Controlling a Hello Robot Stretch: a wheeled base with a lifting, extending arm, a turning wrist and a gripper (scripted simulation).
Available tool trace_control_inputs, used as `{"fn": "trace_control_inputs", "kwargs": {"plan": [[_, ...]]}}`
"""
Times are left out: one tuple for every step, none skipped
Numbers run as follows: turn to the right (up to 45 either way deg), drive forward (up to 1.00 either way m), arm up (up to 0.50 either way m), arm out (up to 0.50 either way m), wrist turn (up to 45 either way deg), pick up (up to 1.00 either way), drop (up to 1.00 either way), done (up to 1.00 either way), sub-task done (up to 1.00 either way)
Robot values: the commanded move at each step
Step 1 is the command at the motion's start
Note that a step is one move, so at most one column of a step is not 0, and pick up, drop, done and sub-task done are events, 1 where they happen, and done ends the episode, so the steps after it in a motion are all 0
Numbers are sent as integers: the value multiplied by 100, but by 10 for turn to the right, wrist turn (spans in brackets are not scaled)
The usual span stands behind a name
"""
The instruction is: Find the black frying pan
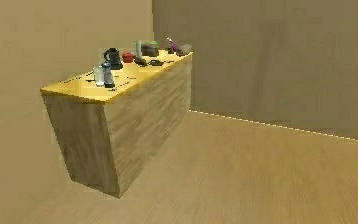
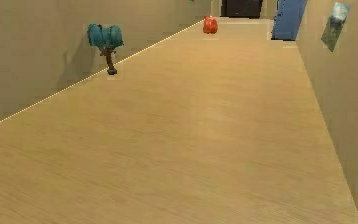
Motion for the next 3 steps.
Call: {"fn": "trace_control_inputs", "kwargs": {"plan": [[0,100,0,0,0,0,0,0,0],[-120,0,0,0,0,0,0,0,0],[0,25,0,0,0,0,0,0,0]]}}
